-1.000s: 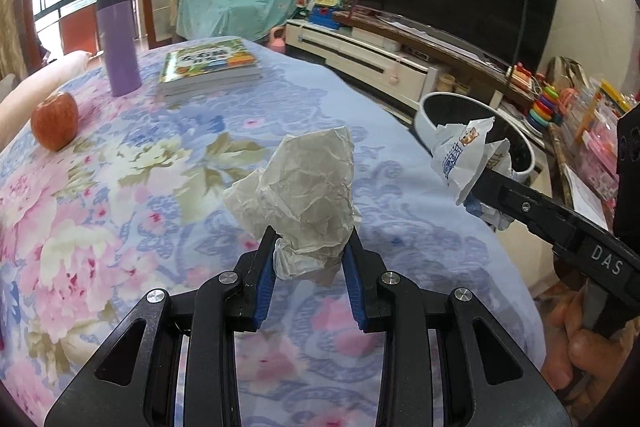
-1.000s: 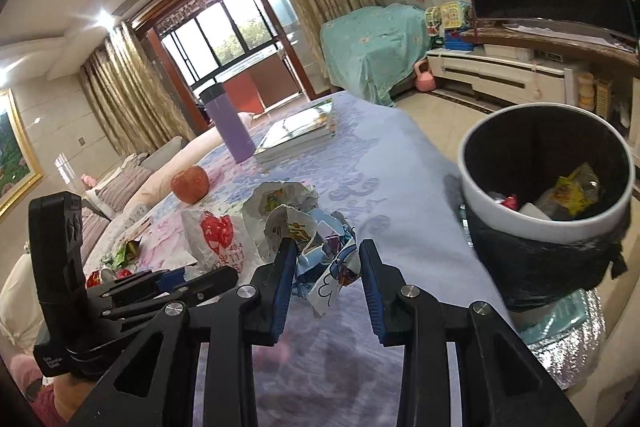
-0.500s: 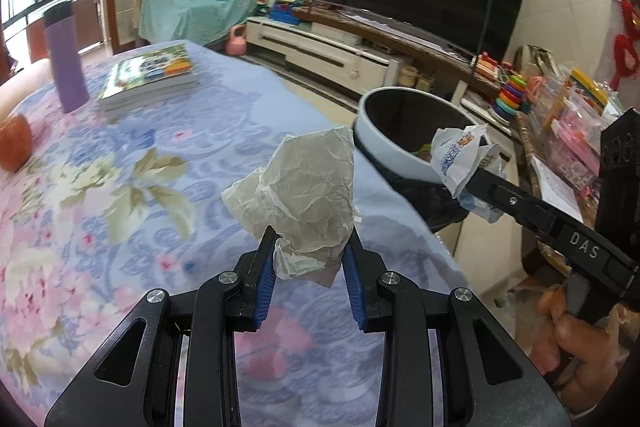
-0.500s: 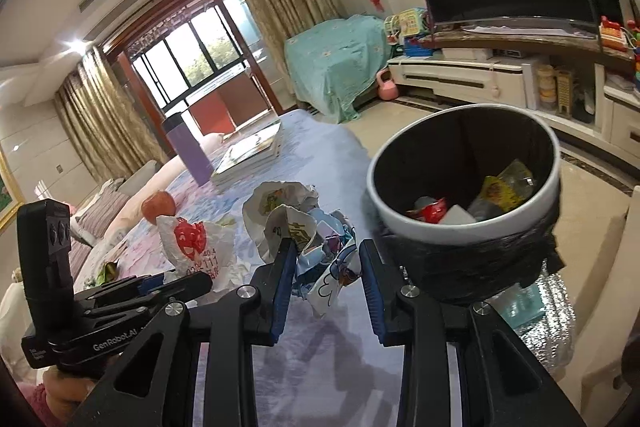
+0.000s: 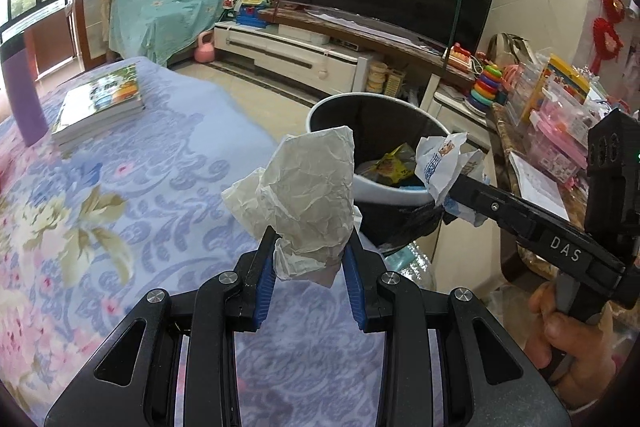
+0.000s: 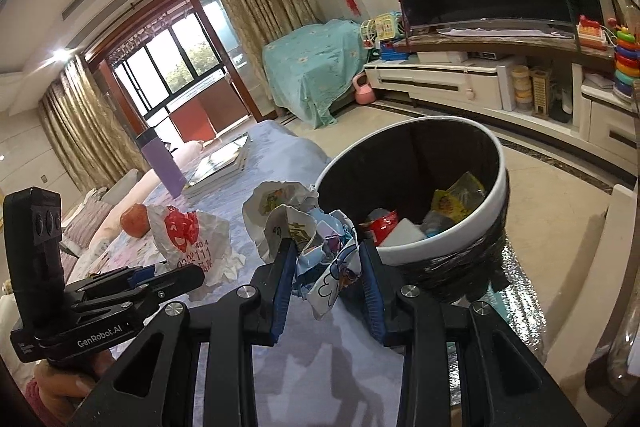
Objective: Collect trash
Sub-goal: 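Carry the white tissue and blue wrapper over the trash bin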
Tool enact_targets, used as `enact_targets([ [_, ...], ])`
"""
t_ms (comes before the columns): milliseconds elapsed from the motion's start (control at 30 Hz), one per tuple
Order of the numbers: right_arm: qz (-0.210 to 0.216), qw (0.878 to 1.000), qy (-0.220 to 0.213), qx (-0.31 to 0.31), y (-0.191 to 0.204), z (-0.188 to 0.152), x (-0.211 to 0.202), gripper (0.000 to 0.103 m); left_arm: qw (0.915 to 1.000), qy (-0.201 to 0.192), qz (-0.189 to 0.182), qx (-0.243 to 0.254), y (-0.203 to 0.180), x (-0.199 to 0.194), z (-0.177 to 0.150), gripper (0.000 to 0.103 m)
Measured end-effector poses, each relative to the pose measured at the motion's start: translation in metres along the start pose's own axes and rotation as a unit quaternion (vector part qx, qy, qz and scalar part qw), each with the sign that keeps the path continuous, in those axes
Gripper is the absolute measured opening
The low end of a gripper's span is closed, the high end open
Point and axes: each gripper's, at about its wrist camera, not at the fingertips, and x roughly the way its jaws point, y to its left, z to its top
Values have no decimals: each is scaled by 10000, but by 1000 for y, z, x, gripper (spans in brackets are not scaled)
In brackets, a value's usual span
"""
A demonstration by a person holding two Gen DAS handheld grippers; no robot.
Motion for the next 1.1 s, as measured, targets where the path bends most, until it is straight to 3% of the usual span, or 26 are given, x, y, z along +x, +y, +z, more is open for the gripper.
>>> enact_targets([
  [1100,-353,9992,198,57,-34,43,14,33,9985,24,-261,480,-45,48,61,29],
])
